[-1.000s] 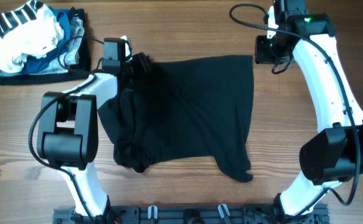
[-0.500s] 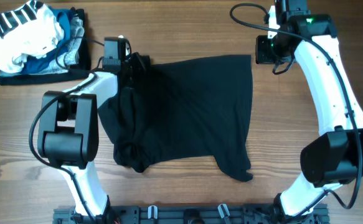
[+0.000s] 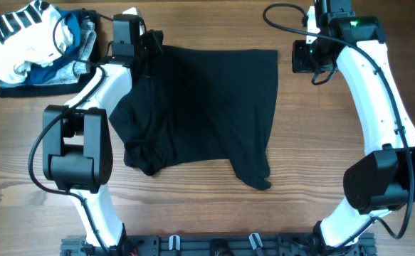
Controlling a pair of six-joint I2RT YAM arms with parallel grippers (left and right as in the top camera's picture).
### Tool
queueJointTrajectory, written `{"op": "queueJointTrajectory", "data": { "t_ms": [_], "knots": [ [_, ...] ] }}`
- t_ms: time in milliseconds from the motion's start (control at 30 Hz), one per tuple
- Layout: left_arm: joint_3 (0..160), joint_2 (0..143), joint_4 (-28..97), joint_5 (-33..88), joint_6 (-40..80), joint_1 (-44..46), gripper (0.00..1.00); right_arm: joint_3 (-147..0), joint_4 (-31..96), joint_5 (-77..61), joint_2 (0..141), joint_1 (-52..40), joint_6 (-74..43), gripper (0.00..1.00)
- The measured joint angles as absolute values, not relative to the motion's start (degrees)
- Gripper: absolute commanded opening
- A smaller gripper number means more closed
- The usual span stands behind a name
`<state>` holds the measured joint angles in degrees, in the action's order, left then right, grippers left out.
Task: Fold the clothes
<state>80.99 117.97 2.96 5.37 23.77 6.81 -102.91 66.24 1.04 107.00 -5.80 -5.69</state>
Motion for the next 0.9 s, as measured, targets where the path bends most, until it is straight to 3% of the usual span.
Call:
{"op": "queueJointTrajectory", "data": {
  "t_ms": [67, 133, 167, 200, 233, 267, 300, 333, 367, 433, 567, 767, 867, 900],
  "knots": [
    [81.01, 117.97, 3.25, 3.68, 23.20, 6.81, 0.04, -102.91, 66.39, 1.06, 107.00, -5.80, -5.67, 0.04],
    [81.01, 117.97, 3.44, 1.02, 23.14, 6.72, 0.04, -102.91, 66.52, 1.04, 107.00, -5.80, -5.67, 0.04],
    [81.01, 117.97, 3.20, 0.36, 22.87, 6.59, 0.17, -102.91, 66.48, 1.04, 107.00, -5.82, -5.67, 0.05],
    [81.01, 117.97, 3.01, -0.38, 22.83, 6.00, 0.56, -102.91, 66.50, 1.04, 107.00, -5.82, -5.67, 0.20],
    [81.01, 117.97, 3.07, -0.82, 22.81, 4.97, 0.66, -102.91, 66.50, 1.06, 107.00, -5.87, -5.74, 0.34],
    [81.03, 117.97, 3.75, -1.02, 22.63, 4.16, 0.76, -102.91, 66.41, 1.02, 107.00, -5.87, -5.23, 0.40],
    [81.23, 117.97, 5.78, -0.93, 22.68, 3.51, 0.77, -102.91, 66.02, 0.89, 107.00, -5.91, -5.02, 0.37],
    [81.41, 117.97, 8.82, -0.27, 22.83, 3.11, 0.77, -102.91, 65.47, 0.86, 107.00, -5.93, -4.91, 0.40],
    [81.43, 117.97, 11.40, 0.45, 22.79, 3.05, 0.76, -102.91, 64.49, 0.86, 107.00, -5.98, -4.75, 0.51],
    [81.45, 117.97, 15.59, 1.61, 22.79, 3.40, 0.76, -102.89, 62.13, 0.78, 107.00, -5.98, -4.54, 0.55],
    [81.45, 117.97, 18.02, 2.72, 22.79, 4.25, 0.79, -102.78, 60.10, 0.12, 107.70, -5.98, -4.60, 0.55],
    [81.45, 117.97, 18.02, 2.90, 22.79, 4.23, 0.82, -102.45, 59.18, -4.49, 119.81, -5.98, -4.38, 0.63],
    [81.45, 117.97, 18.52, 2.90, 22.79, 4.23, 0.81, -102.45, 59.09, -5.80, 121.56, -5.98, -4.14, 0.47],
    [81.45, 117.97, 19.57, 2.90, 22.79, 4.23, 0.81, -102.45, 59.09, -6.26, 121.84, -5.98, -3.79, 0.24]
  ]
}}
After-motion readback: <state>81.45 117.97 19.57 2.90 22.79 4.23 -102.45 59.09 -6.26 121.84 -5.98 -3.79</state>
